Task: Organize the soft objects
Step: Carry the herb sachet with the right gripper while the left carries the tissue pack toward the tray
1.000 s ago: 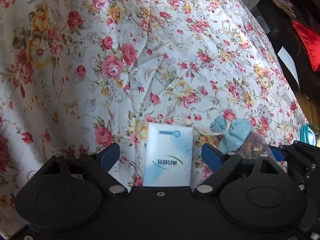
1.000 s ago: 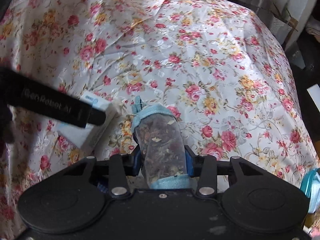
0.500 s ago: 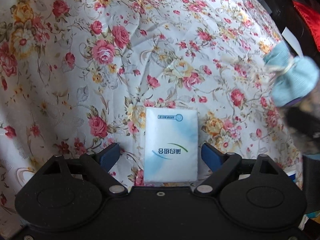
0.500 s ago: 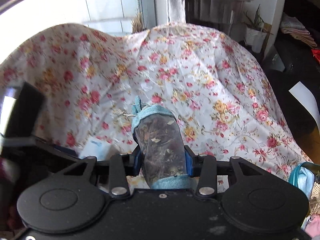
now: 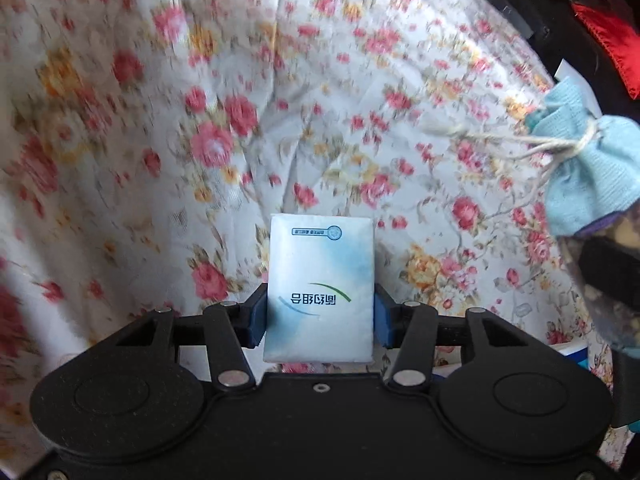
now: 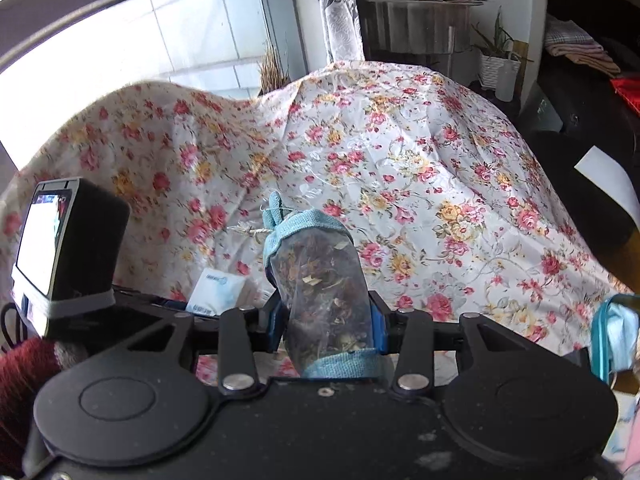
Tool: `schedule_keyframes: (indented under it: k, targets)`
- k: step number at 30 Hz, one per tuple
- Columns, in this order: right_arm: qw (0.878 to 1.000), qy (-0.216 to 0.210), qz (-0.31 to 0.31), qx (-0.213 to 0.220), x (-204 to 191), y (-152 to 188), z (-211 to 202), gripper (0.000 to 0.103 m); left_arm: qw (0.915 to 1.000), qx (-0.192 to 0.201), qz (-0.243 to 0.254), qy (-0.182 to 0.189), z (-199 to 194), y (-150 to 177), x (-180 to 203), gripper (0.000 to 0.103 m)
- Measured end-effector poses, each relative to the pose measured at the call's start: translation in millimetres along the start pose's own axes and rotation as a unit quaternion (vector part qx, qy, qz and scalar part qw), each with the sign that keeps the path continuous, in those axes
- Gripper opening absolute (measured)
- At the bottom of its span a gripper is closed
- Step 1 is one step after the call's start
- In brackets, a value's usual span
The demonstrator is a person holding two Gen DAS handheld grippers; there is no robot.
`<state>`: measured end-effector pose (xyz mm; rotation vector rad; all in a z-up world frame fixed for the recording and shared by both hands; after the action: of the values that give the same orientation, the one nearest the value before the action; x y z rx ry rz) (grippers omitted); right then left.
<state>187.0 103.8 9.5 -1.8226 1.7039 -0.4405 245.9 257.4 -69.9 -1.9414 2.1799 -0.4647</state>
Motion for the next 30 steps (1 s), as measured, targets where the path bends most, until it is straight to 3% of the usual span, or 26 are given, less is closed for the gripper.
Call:
schedule_keyframes:
  k: [5,7,10,14,19,25,30]
  targets:
    - [0.999,-0.01,0.021,0.025,-7.9,4.3,-20.6,0.041,0.9958,0.071,0.045,-0.037,-32.2,3.7,10.3,0.049]
    - [0.999,-0.016,0.03,0.03,-9.7,7.0,-28.5,0.041,0.9946,0.079,0.047,-0.047,-41.3,9.7,10.6,0.049]
    - [0.999,-0.028,0.036,0.029,-14.2,13.6,-38.4,0.041,0.9962,0.066,0.04,-0.041,-53.7,20.2,8.2,0.049]
    - [0.999,-0.036,0.027,0.02,-24.4,22.8,-45.4,0.041,0.995,0.063,0.039,-0.067,-71.8,34.0,8.1,0.049]
    - [0.997,-0.061,0.035,0.001,-30.5,31.3,-49.0,0.041,0.9976,0.049,-0.009,-0.048,-89.2,49.6,0.7,0.049]
    - [0.996,-0.084,0.039,-0.017,-35.1,42.3,-53.0,0.041,0.9954,0.039,-0.069,-0.053,-100.8,75.7,-14.8,0.049]
    - [0.994,-0.098,0.028,-0.033,-40.6,59.3,-60.7,0.041,0.9927,0.039,-0.073,-0.088,-108.7,100.1,-21.8,0.049]
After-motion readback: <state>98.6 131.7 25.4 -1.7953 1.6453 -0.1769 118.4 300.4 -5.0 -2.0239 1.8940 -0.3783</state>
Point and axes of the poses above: each gripper's, at about its wrist camera, not at the fingertips, and z roughly the way its jaws point, x to its right, y to its underside, the point moved 1 cm from there along z, roughly the way its jaws point
